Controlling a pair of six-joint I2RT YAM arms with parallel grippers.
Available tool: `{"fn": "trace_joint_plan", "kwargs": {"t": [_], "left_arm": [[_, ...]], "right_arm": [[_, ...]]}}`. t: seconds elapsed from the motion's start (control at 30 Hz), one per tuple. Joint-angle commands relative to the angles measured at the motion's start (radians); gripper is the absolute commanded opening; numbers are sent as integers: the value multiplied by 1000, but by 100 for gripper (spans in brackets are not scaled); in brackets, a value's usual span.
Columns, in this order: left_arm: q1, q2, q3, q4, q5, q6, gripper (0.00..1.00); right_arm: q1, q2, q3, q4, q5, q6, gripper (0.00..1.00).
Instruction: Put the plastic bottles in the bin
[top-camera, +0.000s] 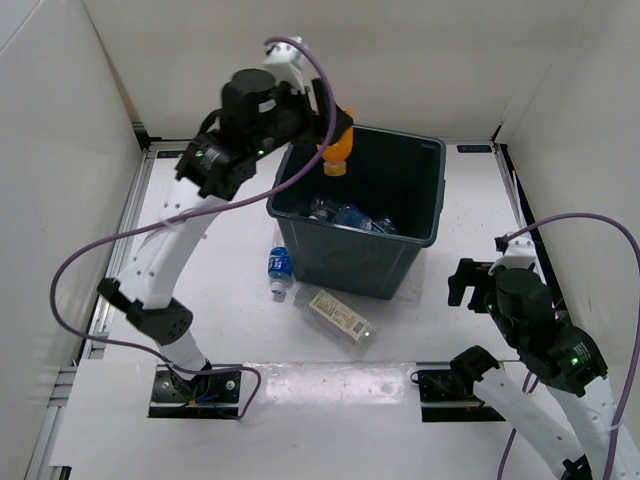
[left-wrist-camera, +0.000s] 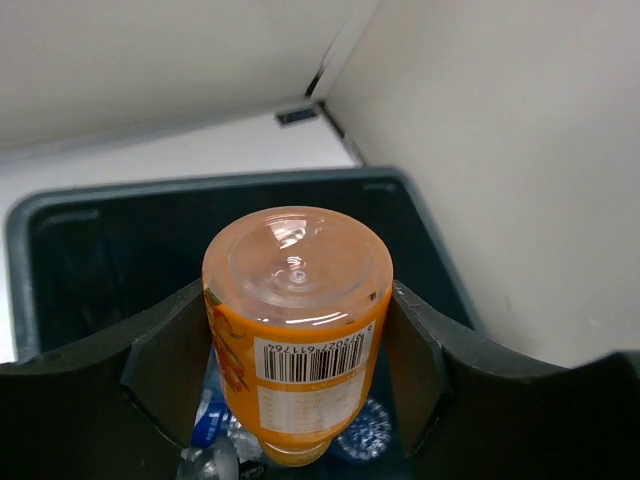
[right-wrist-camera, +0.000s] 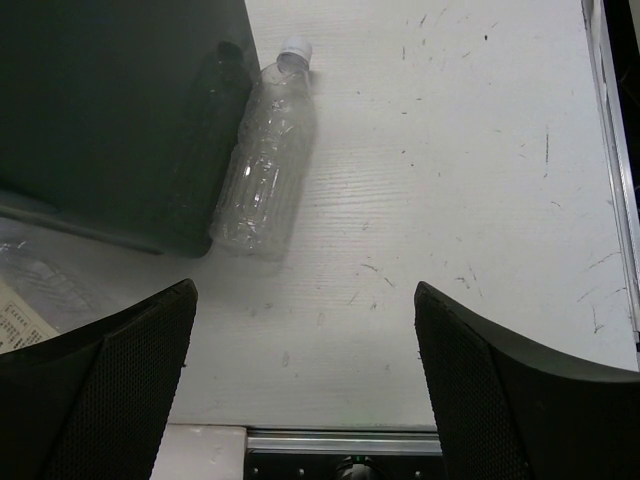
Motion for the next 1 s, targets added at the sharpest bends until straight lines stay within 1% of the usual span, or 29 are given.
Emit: {"fn": "trace_joint_plan", "kwargs": {"t": [0.0,0.03,0.07,0.1,0.13,0.2,0.23,0.27,0.3,0.33,0.37,0.4,0.43,0.47,0.5,0.53,0.57,0.6,0.67,0.7,0.73,0.8,0.87,0.97], "left_arm": [[-14,25,39,-56,-25,36,74],[-14,26,11,-53,-25,36,80],[-15,27,5,-53,-60,37,89],[-14,32,4,-54,-60,42,100],[-12,35,34,-68,-62,60,100],[-14,41,78,-160,-82,93,100],[-14,39,129,-187,-94,102,100],[-12,30,131,-226,-106,134,100],[-14,-17,129,-260,-147,137,100],[-14,-39,99,-299,-169,145,100],[-11,-92,82,-329,-221,149,100],[-11,-158,-5,-364,-294,137,100],[-11,-198,-53,-436,-371,127,100],[-9,-287,-116,-450,-405,102,100],[-5,-394,-321,-455,-452,73,100],[-3,-501,-395,-405,-462,65,100],[0,-551,-461,-383,-464,64,100],[5,-674,-616,-363,-476,65,100],[3,-737,-690,-413,-516,45,100],[3,-814,-795,-428,-586,13,100],[6,-836,-834,-450,-608,8,100],[6,-895,-964,-450,-646,-16,100],[6,-925,-1024,-442,-629,-21,100],[6,-926,-1098,-430,-614,-44,100]], "right_arm": [[-11,-16,-7,47,-13,-26,90],[-16,-13,-4,46,-11,-26,90],[-17,-1,-2,46,-8,-23,90],[-22,2,-2,44,-11,-23,90],[-34,5,-2,47,-13,-23,90],[-40,4,-2,43,-11,-23,90],[-45,-1,-1,43,-8,-23,90],[-39,-1,-1,41,-5,-23,90],[-33,-10,-2,41,-2,-20,90],[-30,-9,-1,40,3,-19,90],[-25,-10,1,37,7,-10,90],[-31,-15,4,31,23,-5,90],[-33,-18,4,32,24,-3,90],[-54,-22,4,31,30,-2,90],[-56,-26,4,31,36,4,90],[-60,-21,-1,31,40,10,90],[-71,-13,4,29,43,10,90],[-70,-10,5,25,37,10,90],[-57,7,5,24,38,6,90],[-44,7,7,24,35,7,90],[-30,7,5,24,40,7,90],[-24,7,7,24,41,12,90],[-31,2,7,23,43,9,90],[-34,-6,4,21,37,4,90]]}}
